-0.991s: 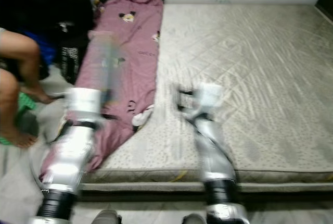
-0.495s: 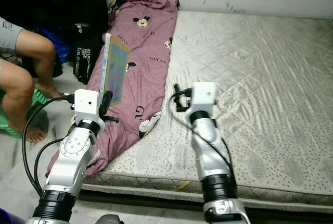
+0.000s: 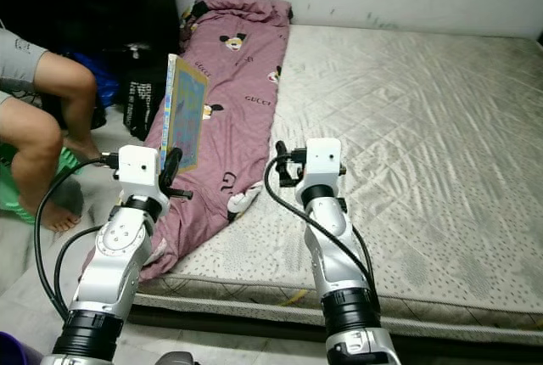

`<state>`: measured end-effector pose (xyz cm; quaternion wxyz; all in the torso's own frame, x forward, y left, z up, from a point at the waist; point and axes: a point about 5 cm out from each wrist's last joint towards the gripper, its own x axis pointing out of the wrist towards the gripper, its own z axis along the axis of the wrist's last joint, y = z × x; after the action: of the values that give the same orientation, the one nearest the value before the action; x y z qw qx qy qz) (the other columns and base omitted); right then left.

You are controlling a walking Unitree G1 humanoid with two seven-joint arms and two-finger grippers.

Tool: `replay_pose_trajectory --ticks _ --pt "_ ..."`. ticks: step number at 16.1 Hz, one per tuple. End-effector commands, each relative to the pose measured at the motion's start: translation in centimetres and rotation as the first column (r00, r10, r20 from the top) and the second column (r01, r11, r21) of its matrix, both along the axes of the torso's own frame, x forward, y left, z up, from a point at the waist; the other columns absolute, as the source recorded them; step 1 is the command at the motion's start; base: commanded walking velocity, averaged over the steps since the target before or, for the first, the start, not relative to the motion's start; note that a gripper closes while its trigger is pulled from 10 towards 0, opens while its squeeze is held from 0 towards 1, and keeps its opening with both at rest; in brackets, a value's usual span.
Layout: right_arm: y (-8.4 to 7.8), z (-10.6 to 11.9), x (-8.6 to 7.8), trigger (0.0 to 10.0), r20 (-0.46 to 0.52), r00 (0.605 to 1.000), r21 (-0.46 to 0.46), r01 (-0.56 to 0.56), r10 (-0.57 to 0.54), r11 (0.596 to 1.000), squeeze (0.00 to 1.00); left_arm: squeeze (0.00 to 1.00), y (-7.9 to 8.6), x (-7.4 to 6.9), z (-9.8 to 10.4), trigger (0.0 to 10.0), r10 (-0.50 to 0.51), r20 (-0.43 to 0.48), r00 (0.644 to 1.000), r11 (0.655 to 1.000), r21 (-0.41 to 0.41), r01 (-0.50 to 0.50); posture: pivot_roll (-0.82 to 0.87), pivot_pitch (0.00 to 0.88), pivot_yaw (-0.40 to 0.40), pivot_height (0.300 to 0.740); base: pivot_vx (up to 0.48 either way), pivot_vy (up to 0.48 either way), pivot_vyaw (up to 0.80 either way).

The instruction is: Clean up the room

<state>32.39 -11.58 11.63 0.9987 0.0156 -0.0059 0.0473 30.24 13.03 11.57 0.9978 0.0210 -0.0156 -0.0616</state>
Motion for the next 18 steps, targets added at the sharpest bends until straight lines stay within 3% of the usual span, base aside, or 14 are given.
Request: replay_pose_trajectory --ticks 1,7,10,13,15,18 --pt "-0.1 0.2 0.0 10.0 0.007 1.000 0.002 0.009 -0.009 1.000 0.00 0.00 0.0 0.3 0.9 10.0 0.002 0.039 0.999 1.000 -0.001 -0.002 0.05 0.000 0.008 0.740 0.000 0.000 0.00" --pt "-0.6 -0.1 0.1 10.0 -0.005 0.998 -0.022 0.059 -0.059 0.998 0.00 0.00 0.1 0.3 0.8 10.0 0.011 0.042 0.999 1.000 -0.001 -0.011 0.05 0.000 0.005 0.740 0.000 0.000 -0.67" --pt "-1.0 0.1 -0.2 10.0 0.021 0.998 -0.009 0.062 -0.062 0.998 0.00 0.00 0.7 -0.1 1.3 10.0 0.021 0.080 0.997 0.998 0.056 -0.025 0.05 0.000 0.006 0.740 0.000 0.000 -0.27" --pt "-2.7 0.1 -1.4 10.0 0.040 0.998 -0.011 0.048 -0.048 0.999 0.00 0.00 2.5 -1.7 1.6 10.0 0.050 0.113 0.992 0.994 0.091 -0.060 0.05 0.000 0.010 0.740 0.000 0.000 0.00" --pt "-4.8 -0.4 -2.4 10.0 0.020 0.997 -0.017 0.075 -0.074 0.997 0.00 0.00 4.3 -3.5 0.8 10.0 0.074 0.090 0.993 0.985 0.146 -0.086 0.05 0.000 0.013 0.740 0.000 0.000 0.00" --pt "-5.4 -1.5 -3.7 10.0 -0.011 0.995 -0.051 0.102 -0.102 0.994 0.00 0.00 5.3 -5.4 -0.1 10.0 0.100 0.063 0.993 0.973 0.202 -0.111 0.05 0.000 0.002 0.740 0.000 0.000 0.00"
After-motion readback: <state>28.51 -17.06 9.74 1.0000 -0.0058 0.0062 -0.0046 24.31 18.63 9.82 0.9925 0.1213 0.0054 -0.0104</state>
